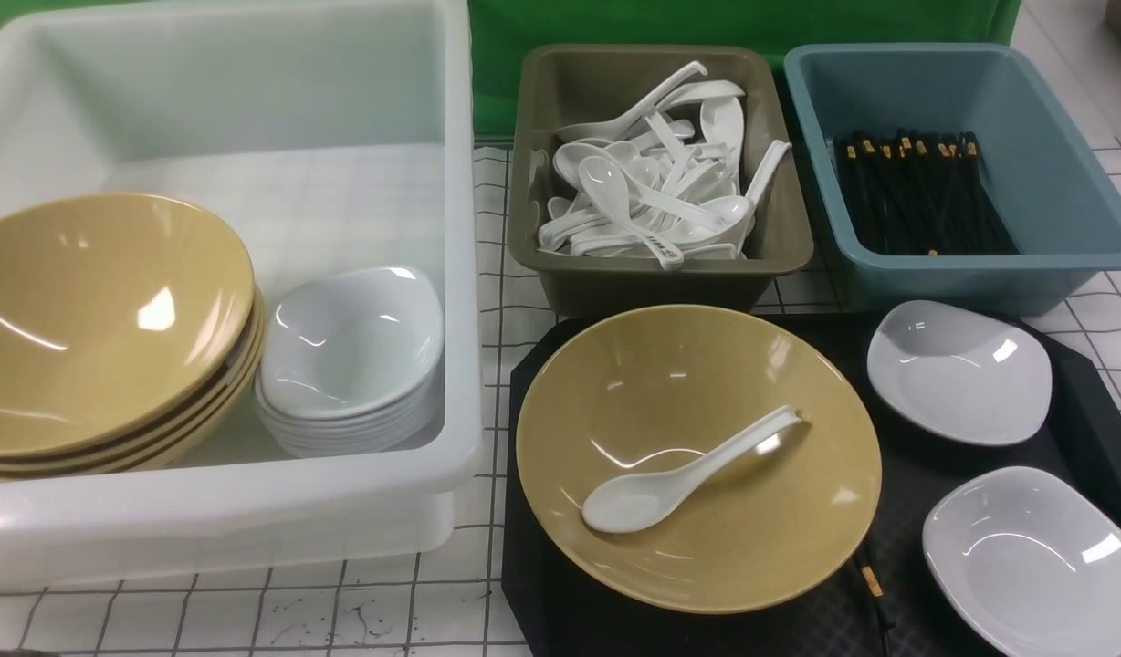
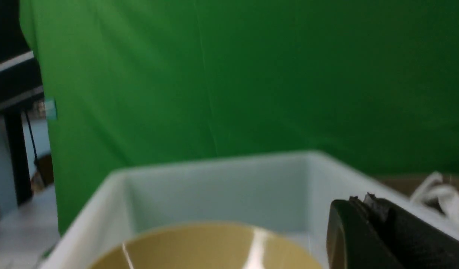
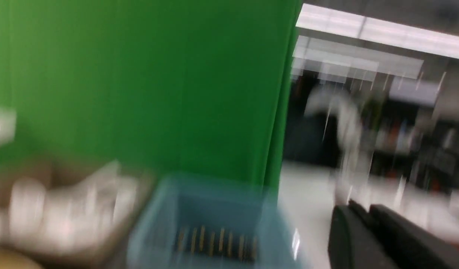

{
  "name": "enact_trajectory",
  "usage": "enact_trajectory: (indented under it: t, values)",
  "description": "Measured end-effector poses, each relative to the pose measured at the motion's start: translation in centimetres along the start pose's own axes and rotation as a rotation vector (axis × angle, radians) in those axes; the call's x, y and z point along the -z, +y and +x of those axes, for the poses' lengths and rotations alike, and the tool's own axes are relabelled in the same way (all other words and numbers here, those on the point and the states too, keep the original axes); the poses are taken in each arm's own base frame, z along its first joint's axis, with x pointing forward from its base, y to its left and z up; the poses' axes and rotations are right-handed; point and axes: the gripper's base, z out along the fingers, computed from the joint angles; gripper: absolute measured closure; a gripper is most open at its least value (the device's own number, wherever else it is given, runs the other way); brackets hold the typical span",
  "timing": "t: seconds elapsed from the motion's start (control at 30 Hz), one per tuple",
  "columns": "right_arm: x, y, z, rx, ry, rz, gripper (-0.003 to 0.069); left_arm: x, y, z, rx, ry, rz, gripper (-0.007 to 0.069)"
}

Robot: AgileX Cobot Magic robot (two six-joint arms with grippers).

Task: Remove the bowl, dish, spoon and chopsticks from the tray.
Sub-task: Use the left arm to grab the soup spoon in the middle

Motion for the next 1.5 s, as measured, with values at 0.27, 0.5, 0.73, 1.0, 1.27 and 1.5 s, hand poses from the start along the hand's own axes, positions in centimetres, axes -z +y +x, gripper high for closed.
enact_trajectory:
  t: [0.27,0.5,0.73,1.0,1.27,1.5]
  values:
    - [0.5,-0.5,-3.0,-0.404,-0.340,-0.010,0.0554,0.6,0.2,-3.3,0.099,-0.375,0.000,0.0631]
    - [-0.6,-1.1,-8.1,-0.450,-0.234,-0.019,0.0553,-1.7,0.5,-10.9,0.263,-0.298,0.025,0.0631]
    - [-4.2,-1.3,-10.8,-0.165,0.212,-0.026,0.0552,-10.1,0.5,-12.7,0.318,0.092,0.000,0.0631]
    - [-5.3,-0.3,-5.2,0.014,0.918,-0.170,0.0550,-18.8,-4.9,-8.2,0.239,0.812,0.195,0.0631]
    - [-4.9,2.1,-3.7,0.022,1.060,-0.486,0.0623,-22.4,-17.4,-4.5,0.111,1.144,0.692,0.0629]
    - [-4.1,3.1,-0.6,-0.013,1.036,-0.505,0.0624,-23.4,-26.7,0.0,-0.223,1.180,1.052,0.0534]
